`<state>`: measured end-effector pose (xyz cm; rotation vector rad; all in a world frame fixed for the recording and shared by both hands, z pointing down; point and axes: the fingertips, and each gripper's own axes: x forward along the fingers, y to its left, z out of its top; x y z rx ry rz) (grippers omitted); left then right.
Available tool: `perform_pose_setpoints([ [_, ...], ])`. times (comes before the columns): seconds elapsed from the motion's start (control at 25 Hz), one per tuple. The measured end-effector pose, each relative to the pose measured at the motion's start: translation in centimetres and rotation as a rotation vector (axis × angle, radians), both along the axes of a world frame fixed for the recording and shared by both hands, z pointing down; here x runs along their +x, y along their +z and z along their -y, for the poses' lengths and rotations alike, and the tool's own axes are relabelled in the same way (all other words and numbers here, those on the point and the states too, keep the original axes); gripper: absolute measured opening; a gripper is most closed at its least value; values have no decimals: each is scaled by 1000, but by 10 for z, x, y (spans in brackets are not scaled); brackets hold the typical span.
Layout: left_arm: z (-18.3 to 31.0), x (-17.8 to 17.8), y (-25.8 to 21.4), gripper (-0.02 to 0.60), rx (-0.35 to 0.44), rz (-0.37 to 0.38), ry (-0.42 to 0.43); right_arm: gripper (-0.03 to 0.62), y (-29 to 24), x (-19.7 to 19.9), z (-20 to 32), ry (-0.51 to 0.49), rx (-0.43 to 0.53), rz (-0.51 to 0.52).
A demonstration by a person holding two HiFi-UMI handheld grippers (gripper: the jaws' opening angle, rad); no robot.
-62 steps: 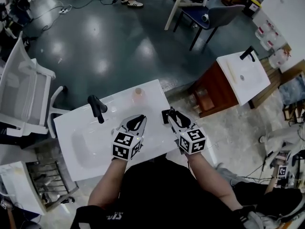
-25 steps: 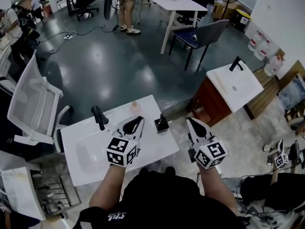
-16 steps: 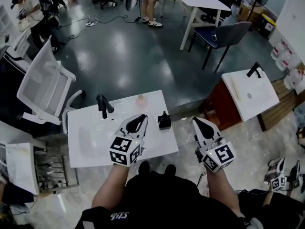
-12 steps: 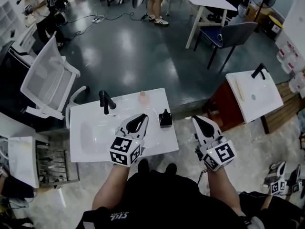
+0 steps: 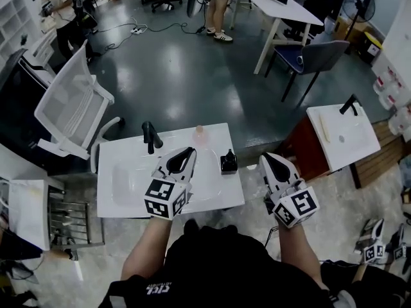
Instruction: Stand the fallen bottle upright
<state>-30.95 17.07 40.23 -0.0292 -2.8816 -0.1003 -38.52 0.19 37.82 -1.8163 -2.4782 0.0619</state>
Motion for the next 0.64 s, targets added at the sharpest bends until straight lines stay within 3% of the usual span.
perform_pose_setpoints([
  [0.64,0,14,16,35,19,-17,51,11,20,27,0,68,47,-43],
])
